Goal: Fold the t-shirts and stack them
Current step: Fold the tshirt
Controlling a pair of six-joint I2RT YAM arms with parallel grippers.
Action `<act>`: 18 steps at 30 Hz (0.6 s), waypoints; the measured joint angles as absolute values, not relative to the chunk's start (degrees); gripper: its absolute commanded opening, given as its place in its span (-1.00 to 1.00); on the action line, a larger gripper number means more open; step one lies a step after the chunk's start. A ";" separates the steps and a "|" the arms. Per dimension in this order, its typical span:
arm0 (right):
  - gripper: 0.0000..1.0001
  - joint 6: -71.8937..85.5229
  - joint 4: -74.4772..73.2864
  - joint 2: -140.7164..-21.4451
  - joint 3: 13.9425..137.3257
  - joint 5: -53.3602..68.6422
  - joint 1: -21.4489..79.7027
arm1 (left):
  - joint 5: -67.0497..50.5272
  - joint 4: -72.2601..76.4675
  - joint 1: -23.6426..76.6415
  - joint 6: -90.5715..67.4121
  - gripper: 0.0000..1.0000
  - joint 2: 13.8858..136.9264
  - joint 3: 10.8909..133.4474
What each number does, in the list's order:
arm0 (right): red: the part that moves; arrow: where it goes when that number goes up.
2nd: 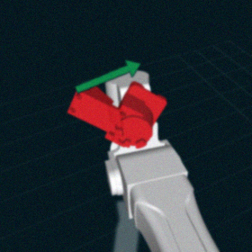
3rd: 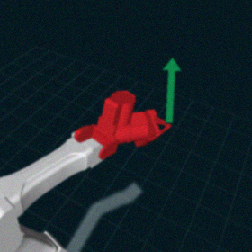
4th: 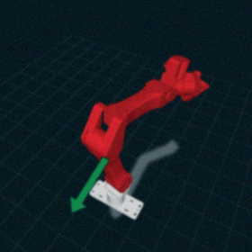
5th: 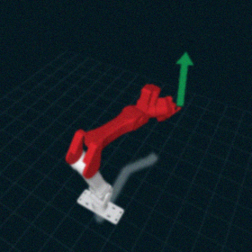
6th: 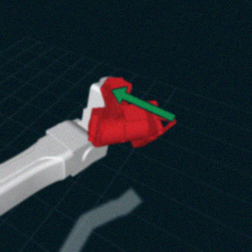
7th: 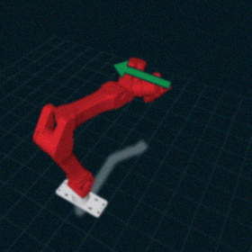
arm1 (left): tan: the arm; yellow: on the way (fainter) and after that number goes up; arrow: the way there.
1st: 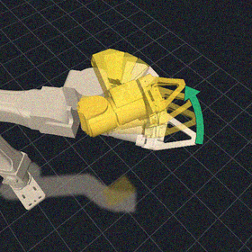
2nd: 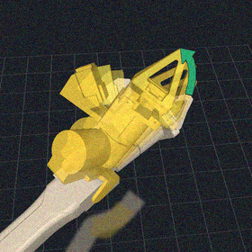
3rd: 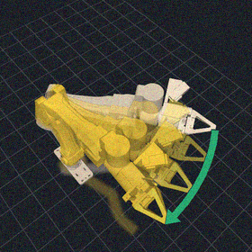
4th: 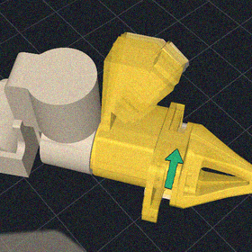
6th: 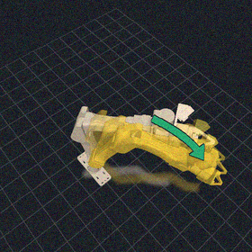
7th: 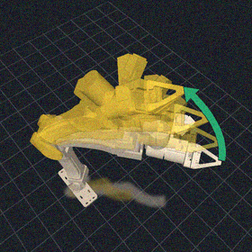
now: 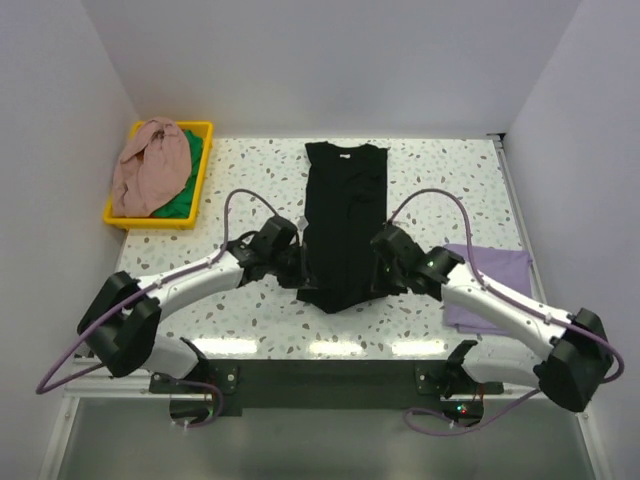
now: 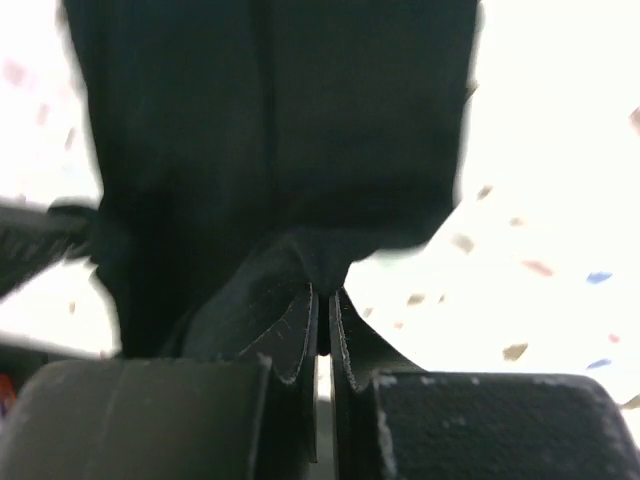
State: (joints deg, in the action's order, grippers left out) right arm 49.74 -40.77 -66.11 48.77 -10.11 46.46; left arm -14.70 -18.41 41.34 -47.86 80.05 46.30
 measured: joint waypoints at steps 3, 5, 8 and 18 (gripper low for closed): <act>-1.00 45.56 -38.41 -72.95 51.57 -8.51 38.30 | -14.66 -17.98 38.24 -47.31 -1.00 85.34 50.24; -1.00 43.62 -37.56 -77.36 53.87 -7.90 35.05 | -14.57 -17.67 36.21 -47.16 -1.00 89.01 53.41; -1.00 41.08 -35.86 -84.55 58.57 -6.37 32.08 | -14.50 -17.08 33.78 -46.85 -1.00 94.35 58.35; -1.00 37.95 -31.40 -98.32 68.82 -1.87 23.40 | -14.81 -17.21 28.47 -46.76 -1.00 108.51 73.21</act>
State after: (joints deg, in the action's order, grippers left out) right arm 37.95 -31.40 -98.32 68.82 -1.87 23.40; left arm -14.81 -17.21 28.47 -46.76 108.51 73.21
